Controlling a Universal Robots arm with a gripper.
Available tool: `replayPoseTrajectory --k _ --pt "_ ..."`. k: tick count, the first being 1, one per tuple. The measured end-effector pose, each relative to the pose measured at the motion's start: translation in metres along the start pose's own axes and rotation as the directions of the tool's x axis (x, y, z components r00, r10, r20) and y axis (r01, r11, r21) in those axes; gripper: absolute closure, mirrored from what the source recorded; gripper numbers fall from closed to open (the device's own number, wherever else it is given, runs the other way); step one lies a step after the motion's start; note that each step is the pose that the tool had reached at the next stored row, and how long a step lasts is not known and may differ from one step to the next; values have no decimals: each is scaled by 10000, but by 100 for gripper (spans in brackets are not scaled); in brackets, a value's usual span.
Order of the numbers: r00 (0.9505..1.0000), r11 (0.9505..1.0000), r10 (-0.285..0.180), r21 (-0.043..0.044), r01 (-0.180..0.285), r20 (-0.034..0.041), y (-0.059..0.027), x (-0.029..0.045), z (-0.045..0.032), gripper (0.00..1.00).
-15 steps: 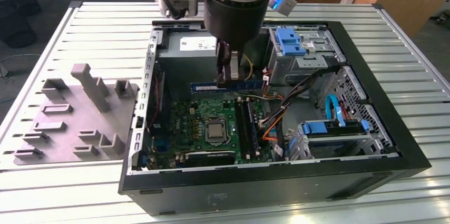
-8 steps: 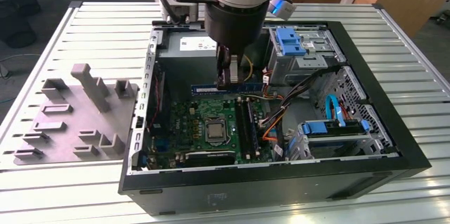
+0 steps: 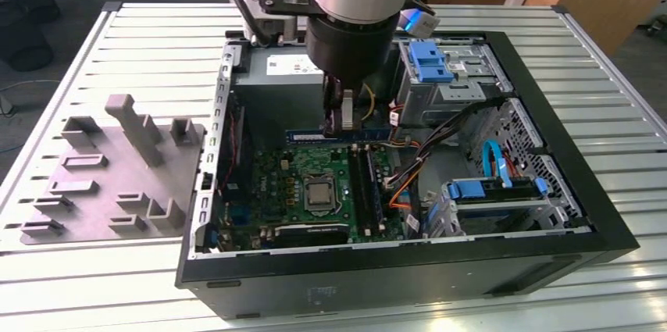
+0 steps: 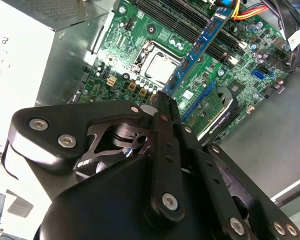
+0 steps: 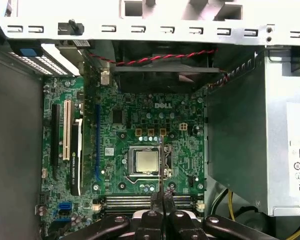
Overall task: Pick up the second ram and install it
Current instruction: 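Pick up the second ram and move it above second insertion slot, then insert the second ram into the second slot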
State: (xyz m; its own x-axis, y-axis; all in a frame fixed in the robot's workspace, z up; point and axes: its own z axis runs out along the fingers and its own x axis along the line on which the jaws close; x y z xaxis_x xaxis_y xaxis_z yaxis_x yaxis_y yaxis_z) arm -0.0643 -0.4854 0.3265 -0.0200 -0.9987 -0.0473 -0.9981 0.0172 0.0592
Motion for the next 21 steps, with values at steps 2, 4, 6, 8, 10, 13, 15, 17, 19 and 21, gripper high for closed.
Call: replayPoseTrajectory --k 2,4,6,8,10,13,15,17,19,21 --pt "10000 10000 14 0 -14 23 -6 1 18 87" --pt "10000 10000 22 1 -22 46 -12 2 37 87" --pt "10000 10000 24 0 -24 70 -15 2 53 87" --pt "10000 10000 23 0 -23 87 -18 3 69 87" --pt "10000 10000 23 -2 -23 87 -18 3 74 87" --pt "10000 10000 -8 23 8 88 -19 4 79 87" --pt "10000 10000 -41 87 41 87 -16 4 82 87" --pt "10000 9999 -45 97 45 87 -16 4 82 87" --pt "10000 9999 -47 123 45 87 -15 4 82 87" --pt "10000 9999 -47 125 45 87 -15 4 82 87"
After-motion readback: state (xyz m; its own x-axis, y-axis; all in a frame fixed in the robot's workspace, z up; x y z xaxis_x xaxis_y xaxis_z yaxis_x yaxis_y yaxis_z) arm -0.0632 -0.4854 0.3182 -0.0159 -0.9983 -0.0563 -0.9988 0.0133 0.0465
